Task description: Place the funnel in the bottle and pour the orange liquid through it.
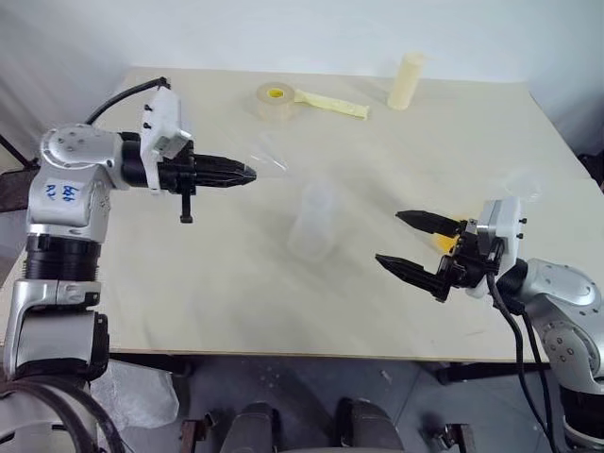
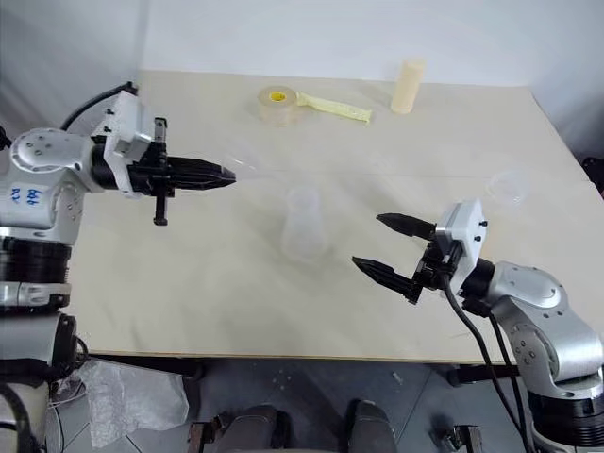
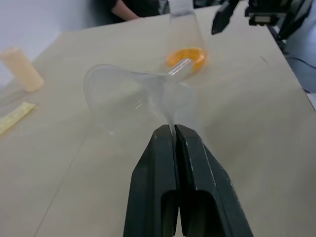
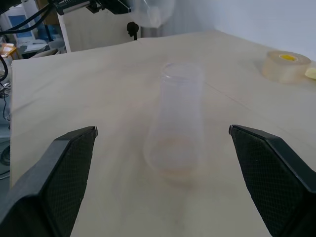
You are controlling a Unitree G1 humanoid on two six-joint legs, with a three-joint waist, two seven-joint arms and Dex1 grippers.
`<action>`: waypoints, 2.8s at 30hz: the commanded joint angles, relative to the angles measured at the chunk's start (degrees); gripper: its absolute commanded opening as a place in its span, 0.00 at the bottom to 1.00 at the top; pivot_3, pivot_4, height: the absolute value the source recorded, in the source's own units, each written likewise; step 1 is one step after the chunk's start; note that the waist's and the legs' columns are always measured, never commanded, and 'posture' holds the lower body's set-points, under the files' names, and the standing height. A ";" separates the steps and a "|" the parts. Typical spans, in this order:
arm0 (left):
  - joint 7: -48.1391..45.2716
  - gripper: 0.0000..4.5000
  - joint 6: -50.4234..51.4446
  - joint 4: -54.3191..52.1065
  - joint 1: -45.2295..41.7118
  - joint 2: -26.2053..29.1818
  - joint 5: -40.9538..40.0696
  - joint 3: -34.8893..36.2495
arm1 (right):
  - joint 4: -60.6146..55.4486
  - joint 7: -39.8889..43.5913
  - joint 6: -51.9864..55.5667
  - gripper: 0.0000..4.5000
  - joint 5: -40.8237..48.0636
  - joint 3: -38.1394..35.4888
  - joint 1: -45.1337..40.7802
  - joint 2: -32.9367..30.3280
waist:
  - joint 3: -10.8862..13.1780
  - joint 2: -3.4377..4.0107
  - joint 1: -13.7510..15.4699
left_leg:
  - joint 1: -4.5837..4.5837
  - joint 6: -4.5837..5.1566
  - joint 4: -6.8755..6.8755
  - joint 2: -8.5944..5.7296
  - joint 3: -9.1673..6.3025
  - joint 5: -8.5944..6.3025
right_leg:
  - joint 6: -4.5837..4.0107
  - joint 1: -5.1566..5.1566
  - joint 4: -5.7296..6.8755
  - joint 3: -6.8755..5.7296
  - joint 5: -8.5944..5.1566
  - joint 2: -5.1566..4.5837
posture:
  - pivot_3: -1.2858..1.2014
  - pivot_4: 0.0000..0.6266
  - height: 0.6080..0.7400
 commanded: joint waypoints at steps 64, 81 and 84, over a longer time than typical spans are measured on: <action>-13.34 0.16 -57.56 38.30 -35.26 -13.87 23.46 -24.27 | -2.76 -4.90 -6.19 1.00 -5.74 0.37 5.47 3.55 | 0.02 -0.04 -0.03 | -0.14 0.06 -0.07 0.00 0.05 0.00 | 0.01 -0.07 -0.23 -0.12 0.00 -0.02 | 0.52 0.24 1.00; -7.85 0.99 -23.93 29.46 -26.95 -7.11 14.77 -7.84 | -4.69 -6.13 -4.93 1.00 -5.02 -5.03 8.32 1.88 | 0.01 -0.01 -0.19 | -0.13 0.06 -0.07 0.03 0.04 -0.01 | 0.01 -0.09 -0.17 -0.11 0.00 -0.02 | 0.52 0.24 1.00; -6.35 0.99 -14.52 22.12 -20.54 -5.63 11.25 -4.01 | -5.26 -6.73 -4.27 1.00 -4.25 -6.64 9.50 1.53 | 0.01 -0.01 -0.15 | -0.12 0.06 -0.01 0.04 0.00 0.00 | 0.01 -0.09 -0.11 -0.10 0.00 -0.02 | 0.52 0.24 1.00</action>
